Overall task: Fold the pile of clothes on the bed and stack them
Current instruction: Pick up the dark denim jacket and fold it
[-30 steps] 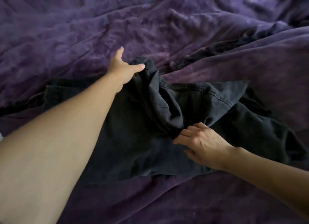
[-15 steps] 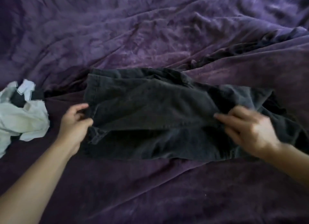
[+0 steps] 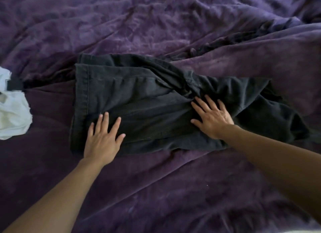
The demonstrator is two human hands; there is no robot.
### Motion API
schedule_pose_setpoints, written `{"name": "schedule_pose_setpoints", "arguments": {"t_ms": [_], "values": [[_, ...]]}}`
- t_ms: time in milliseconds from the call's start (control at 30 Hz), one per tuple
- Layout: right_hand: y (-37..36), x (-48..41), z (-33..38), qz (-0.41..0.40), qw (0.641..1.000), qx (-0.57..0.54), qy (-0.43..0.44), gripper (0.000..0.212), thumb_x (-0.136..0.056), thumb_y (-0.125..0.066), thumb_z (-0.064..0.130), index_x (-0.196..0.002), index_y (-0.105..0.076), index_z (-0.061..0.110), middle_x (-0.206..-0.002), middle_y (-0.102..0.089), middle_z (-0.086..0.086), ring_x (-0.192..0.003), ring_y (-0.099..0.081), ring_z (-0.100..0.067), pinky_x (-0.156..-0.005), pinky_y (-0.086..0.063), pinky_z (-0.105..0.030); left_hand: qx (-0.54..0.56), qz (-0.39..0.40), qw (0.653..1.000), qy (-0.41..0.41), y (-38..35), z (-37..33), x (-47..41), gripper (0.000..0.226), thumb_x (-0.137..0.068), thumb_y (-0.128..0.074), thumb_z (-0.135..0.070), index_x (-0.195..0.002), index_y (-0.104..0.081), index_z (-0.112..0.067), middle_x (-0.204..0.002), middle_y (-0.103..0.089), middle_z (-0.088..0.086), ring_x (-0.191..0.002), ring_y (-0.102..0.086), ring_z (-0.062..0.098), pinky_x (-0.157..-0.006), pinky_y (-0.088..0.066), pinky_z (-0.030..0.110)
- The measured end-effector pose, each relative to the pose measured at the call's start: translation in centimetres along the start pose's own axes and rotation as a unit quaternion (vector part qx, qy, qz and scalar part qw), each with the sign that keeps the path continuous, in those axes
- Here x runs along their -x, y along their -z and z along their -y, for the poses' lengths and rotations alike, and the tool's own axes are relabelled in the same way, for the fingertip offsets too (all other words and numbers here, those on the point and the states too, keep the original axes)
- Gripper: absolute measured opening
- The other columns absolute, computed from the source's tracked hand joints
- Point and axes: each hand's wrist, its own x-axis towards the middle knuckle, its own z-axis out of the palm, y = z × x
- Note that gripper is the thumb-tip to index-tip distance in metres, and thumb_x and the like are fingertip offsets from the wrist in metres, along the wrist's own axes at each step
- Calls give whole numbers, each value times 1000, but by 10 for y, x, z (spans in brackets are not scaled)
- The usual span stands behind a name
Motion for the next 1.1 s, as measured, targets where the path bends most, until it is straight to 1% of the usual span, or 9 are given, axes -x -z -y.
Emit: {"name": "schedule_pose_setpoints", "arguments": {"t_ms": [100,200,300,467,667,767,833,967,1100], "values": [[10,-1,3,2,998,-66,12,67,-94,-38,59,-152,-16,32,-162,-7,8,-149,-4,-22,-116,-12,-51,-9,36,999,3,14,-7,-5,63,-98,-26,-53,-153,-7,-29,-160,4,13,-148,3,28,-119,-9,47],[25,23,-9,-172,968,-181,-2,60,-87,-60,43,-142,-43,26,-153,-36,-1,-140,-33,-26,-109,-29,-46,29,-26,999,-3,46,-29,-1,60,-93,-52,-35,-148,-32,-21,-156,-18,20,-144,-15,36,-115,-21,51],[17,59,-63,-310,907,-236,-161,65,-79,-70,40,-137,-48,23,-145,-44,-7,-132,-41,-29,-102,-37,-46,102,-120,983,-95,73,-79,2,51,-82,-66,-15,-132,-55,-11,-144,-40,24,-132,-38,42,-103,-37,53],[-15,102,-174,-110,784,-375,-483,110,-50,-67,84,-141,-37,29,-143,-45,-6,-127,-44,-30,-105,-38,-48,216,-128,929,-272,85,-197,-1,50,-81,-63,-7,-131,-57,-12,-144,-42,17,-128,-44,35,-100,-43,46],[-1,104,-203,37,731,-571,-373,80,-43,-86,60,-114,-63,32,-98,-68,8,-78,-68,-17,-71,-54,-28,255,197,923,-212,50,-263,-13,64,-99,-42,-32,-153,-8,-26,-161,-7,-3,-145,-13,20,-115,-21,38],[49,112,-188,50,717,-641,-271,48,-57,-87,36,-102,-69,31,-96,-75,0,-84,-73,-18,-65,-59,-29,343,255,889,-163,56,-256,-16,56,-101,-40,-33,-152,-19,-26,-158,-18,-5,-144,-20,16,-115,-20,30],[89,112,-168,37,734,-655,-176,45,-70,-81,24,-113,-67,32,-100,-75,2,-89,-72,-16,-69,-59,-28,499,281,817,-69,73,-243,-16,42,-102,-40,-26,-143,-41,-19,-145,-45,3,-129,-43,15,-102,-36,20],[138,88,-91,48,787,-613,-59,65,-72,-80,25,-132,-57,29,-112,-69,6,-96,-68,-12,-84,-57,-31,697,109,694,147,104,-181,-17,29,-101,-36,-23,-113,-60,-11,-95,-69,17,-88,-64,25,-75,-48,32],[124,32,17,172,756,-632,14,74,-82,-72,31,-146,-36,28,-119,-63,2,-89,-69,-15,-59,-54,-29,714,-29,644,273,108,-107,-13,34,-102,-34,-27,-114,-58,-7,-85,-65,13,-76,-63,23,-69,-49,33]]}}
